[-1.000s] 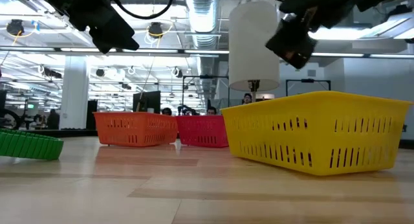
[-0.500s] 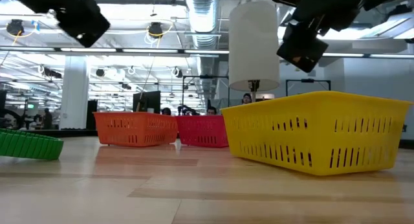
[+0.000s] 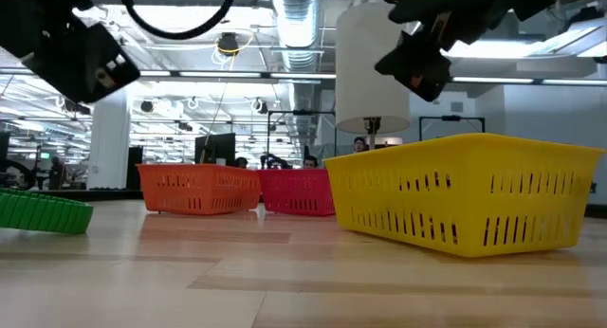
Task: Pick & Place Office items
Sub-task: Put the green wrist watch into the yellow bin
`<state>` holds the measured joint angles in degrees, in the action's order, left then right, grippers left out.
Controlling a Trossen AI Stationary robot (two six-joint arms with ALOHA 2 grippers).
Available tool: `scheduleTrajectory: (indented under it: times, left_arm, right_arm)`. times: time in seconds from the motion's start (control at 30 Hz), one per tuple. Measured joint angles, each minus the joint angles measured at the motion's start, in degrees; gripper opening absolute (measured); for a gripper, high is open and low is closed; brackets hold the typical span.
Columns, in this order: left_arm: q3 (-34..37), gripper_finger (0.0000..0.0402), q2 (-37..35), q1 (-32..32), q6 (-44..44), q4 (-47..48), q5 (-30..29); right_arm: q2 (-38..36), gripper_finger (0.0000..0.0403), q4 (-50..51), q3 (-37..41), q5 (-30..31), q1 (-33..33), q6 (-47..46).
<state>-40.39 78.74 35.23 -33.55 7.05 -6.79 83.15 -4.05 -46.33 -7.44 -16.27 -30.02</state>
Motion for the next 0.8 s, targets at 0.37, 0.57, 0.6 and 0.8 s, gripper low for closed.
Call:
scheduleTrajectory:
  times: [0.37,0.57,0.6,0.8]
  left_arm:
    - [-9.03,0.017,10.42,-0.53,-7.46,18.29,0.74]
    - [-9.04,0.017,15.21,-0.66,-7.48,17.84,1.23]
    - [-9.04,0.017,15.65,-0.66,-7.48,17.85,1.26]
    - [-9.04,0.0142,16.41,-0.66,-5.41,17.52,2.06]
  right_arm:
    - [0.63,0.0209,-2.34,0.0,0.0,0.28,0.51]
    - [0.61,0.0209,-2.24,0.0,0.0,0.31,0.6]
    - [0.61,0.0209,-2.44,0.0,0.0,0.31,0.61]
    - [0.59,0.0209,-2.24,-0.02,0.0,0.28,0.64]
